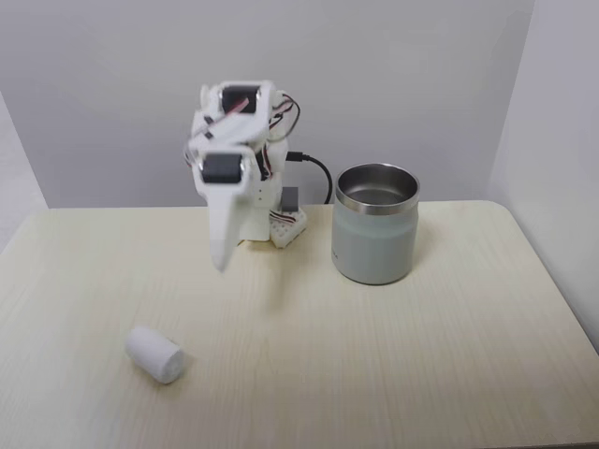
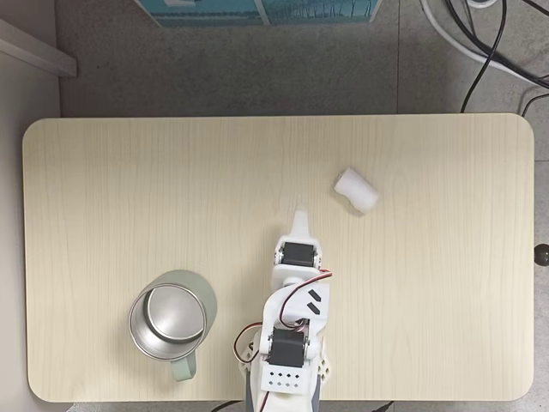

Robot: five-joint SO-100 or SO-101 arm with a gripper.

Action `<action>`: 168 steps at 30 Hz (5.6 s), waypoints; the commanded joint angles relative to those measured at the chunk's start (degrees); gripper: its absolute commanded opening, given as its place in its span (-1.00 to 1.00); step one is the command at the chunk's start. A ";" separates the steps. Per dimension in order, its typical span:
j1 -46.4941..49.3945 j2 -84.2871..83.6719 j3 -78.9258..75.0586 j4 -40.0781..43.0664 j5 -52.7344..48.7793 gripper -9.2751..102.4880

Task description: Grasp a dressing and put it in the cup.

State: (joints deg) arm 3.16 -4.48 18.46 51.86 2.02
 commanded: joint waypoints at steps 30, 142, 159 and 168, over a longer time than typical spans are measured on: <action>15.47 63.19 63.46 32.61 3.43 -0.36; -73.48 61.08 70.22 53.09 -15.73 -0.84; -73.39 63.54 63.81 52.29 -21.97 -0.84; -73.21 68.03 59.77 53.26 -30.76 -0.84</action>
State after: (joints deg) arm -70.49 63.37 79.10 102.83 -27.16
